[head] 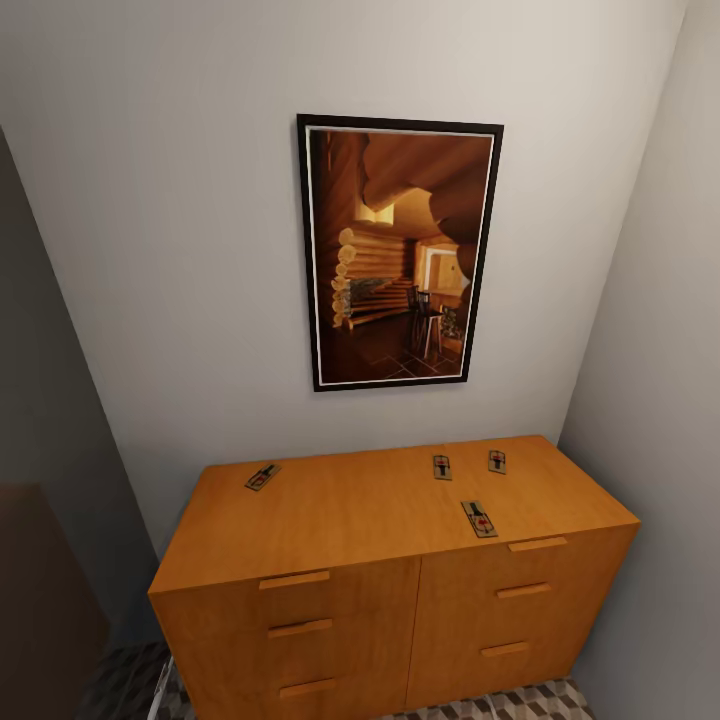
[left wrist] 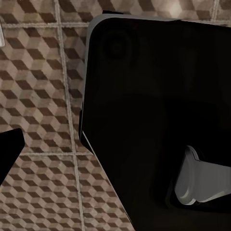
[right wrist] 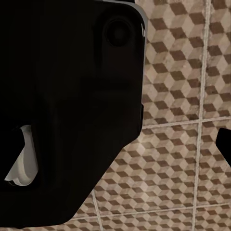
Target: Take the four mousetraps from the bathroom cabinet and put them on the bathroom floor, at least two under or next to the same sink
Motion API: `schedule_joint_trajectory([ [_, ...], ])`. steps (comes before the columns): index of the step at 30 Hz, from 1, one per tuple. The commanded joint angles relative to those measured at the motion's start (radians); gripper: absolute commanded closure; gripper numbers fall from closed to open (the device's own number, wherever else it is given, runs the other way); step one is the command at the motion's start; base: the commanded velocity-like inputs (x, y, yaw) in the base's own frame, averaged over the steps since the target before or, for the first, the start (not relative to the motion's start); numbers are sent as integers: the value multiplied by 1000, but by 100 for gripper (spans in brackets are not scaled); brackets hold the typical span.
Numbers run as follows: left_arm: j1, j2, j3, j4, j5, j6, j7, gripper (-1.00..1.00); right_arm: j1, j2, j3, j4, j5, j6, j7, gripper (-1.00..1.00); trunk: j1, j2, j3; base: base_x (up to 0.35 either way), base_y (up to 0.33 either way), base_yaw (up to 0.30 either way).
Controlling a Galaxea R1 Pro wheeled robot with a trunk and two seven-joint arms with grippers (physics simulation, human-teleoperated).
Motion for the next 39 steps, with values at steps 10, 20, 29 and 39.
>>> schedule_joint_trajectory([
  [10,0,1,-2,-48,6,-1,-1,-100,0,1,1,0,1,-4,-1,-100,0,-1,-2,0,0,0],
  [20,0,4,-6,-86,3,-1,-5,-100,0,2,0,0,-1,-4,-1,-100,0,-1,-2,0,0,0],
  [29,0,2,-6,-92,1,1,-3,-100,0,3,-1,0,-4,-2,-5,-100,0,-1,-2,0,0,0],
  [39,0,3,-5,-79,6,-1,-7,-100,0,3,-1,0,-7,-2,-8,-100,0,-1,-2,0,0,0],
])
